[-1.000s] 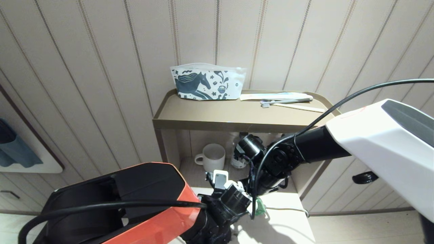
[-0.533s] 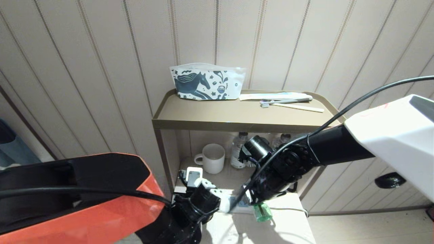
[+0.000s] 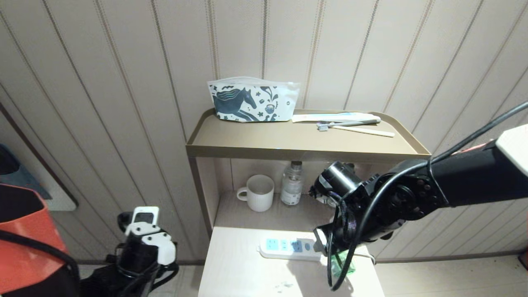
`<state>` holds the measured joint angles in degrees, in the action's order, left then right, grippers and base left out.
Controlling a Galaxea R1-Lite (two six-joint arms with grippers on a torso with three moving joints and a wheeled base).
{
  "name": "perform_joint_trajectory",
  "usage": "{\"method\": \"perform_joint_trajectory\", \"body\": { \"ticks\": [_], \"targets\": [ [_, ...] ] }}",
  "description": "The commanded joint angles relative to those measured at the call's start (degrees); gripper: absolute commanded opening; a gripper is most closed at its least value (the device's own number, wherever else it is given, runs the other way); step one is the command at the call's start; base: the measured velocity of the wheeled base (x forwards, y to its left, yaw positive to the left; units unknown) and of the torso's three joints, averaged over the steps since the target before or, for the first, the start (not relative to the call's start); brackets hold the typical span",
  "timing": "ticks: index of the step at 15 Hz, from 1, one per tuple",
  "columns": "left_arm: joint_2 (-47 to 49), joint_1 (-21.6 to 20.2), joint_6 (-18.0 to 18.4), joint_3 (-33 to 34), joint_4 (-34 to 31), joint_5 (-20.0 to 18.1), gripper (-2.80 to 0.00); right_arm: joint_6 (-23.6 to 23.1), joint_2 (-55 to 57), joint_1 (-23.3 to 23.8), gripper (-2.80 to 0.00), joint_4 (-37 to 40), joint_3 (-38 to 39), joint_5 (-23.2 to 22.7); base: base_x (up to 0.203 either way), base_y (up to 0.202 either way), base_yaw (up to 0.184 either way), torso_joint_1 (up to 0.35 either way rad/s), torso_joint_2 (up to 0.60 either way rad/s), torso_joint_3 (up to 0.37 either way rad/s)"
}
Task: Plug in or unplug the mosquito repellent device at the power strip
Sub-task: Place the mosquito repellent liquid on the table
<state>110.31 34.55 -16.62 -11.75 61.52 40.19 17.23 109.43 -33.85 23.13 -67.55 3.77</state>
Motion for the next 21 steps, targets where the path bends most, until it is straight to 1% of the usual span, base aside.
{"method": "perform_joint_trajectory", "body": {
  "ticks": [1,2,3,4,5,7,9,10,11,12,13,14,15,16,17,18,20,21],
  "targets": [
    [-6.8,-2.8,1.9,8.2,7.1,0.1,-2.80,0.1,-3.5,0.0,-2.80,0.2,2.2,0.1,0.000,0.000,0.000,0.000,0.00,0.000],
    [-8.0,-3.2,2.2,10.6,9.0,0.1,-2.80,0.1,-4.4,0.0,-2.80,0.2,3.1,0.1,0.000,0.000,0.000,0.000,0.00,0.000],
    [-9.8,-4.4,2.4,11.6,9.7,0.1,-2.80,0.2,-5.5,0.0,-2.80,0.2,4.1,0.1,0.000,0.000,0.000,0.000,0.00,0.000],
    [-12.0,-6.2,2.9,11.7,9.5,0.1,-2.80,0.2,-6.8,-0.1,-2.80,0.2,5.1,0.1,0.000,0.000,0.000,0.000,0.00,0.000],
    [-13.8,-7.7,4.1,11.7,8.6,0.0,-2.80,0.2,-7.8,-0.1,-2.80,0.2,5.8,0.1,0.000,0.000,0.000,0.000,0.00,0.000],
    [-21.4,-11.2,8.0,11.3,6.1,-1.8,-2.80,0.2,-11.7,-0.2,-2.80,0.2,7.8,0.3,0.000,0.000,0.000,0.000,0.00,0.000],
    [-29.4,-14.6,13.0,8.5,2.9,-3.7,-2.80,0.2,-14.5,-0.4,-2.80,0.4,9.6,2.3,0.000,0.000,0.000,0.000,0.00,0.000],
    [-33.8,-15.5,15.3,5.7,-0.8,-4.1,-2.80,0.4,-15.9,-1.2,-2.80,0.4,10.6,3.6,0.000,0.000,0.000,0.000,0.00,0.000],
    [-38.3,-15.9,16.9,2.0,-7.0,-4.4,-2.80,0.6,-17.2,-2.1,-2.80,0.5,11.1,4.4,0.000,0.000,0.000,0.000,0.00,0.000],
    [-43.5,-16.2,18.0,-2.7,-16.5,-4.5,-2.80,0.8,-18.9,-3.1,-2.80,0.6,11.7,5.1,0.000,0.000,0.000,0.000,0.00,0.000],
    [-49.2,-16.4,18.5,-7.3,-28.3,-4.7,-2.80,0.9,-20.8,-4.1,-2.80,0.7,12.4,5.9,0.000,0.000,0.000,0.000,0.00,0.000],
    [-54.6,-16.5,18.4,-11.1,-39.8,-4.8,-2.80,1.6,-22.4,-5.1,-2.80,0.7,13.0,7.0,0.000,0.000,0.000,0.000,0.00,0.000],
    [-59.5,-16.6,17.4,-14.7,-49.0,-4.9,-2.80,2.7,-23.3,-5.8,-2.80,0.7,13.5,8.1,0.000,0.000,0.000,0.000,0.00,0.000],
    [-64.0,-16.9,15.9,-17.2,-54.7,-4.2,-2.80,3.5,-24.3,-6.1,-2.80,0.8,13.6,9.2,0.000,0.000,0.000,0.000,0.00,0.000],
    [-67.9,-17.8,14.7,-18.0,-57.1,-2.5,-2.80,3.7,-24.8,-6.1,-2.80,0.8,13.9,9.3,0.000,0.000,0.000,0.000,0.00,0.000],
    [-70.7,-19.9,13.9,-17.9,-58.5,-0.8,-2.80,3.9,-24.9,-6.4,-2.80,0.8,14.0,9.2,0.000,0.000,0.000,0.000,0.00,0.000],
    [-76.2,-28.0,13.1,-15.8,-60.1,0.6,-2.80,4.7,-25.3,-6.8,-2.80,0.7,15.0,9.2,0.000,0.000,0.000,0.000,0.00,0.000],
    [-79.6,-30.3,13.0,-14.2,-60.6,0.8,-2.80,4.8,-25.3,-6.8,-2.80,0.7,15.2,9.2,0.000,0.000,0.000,0.000,0.00,0.000]
  ]
}}
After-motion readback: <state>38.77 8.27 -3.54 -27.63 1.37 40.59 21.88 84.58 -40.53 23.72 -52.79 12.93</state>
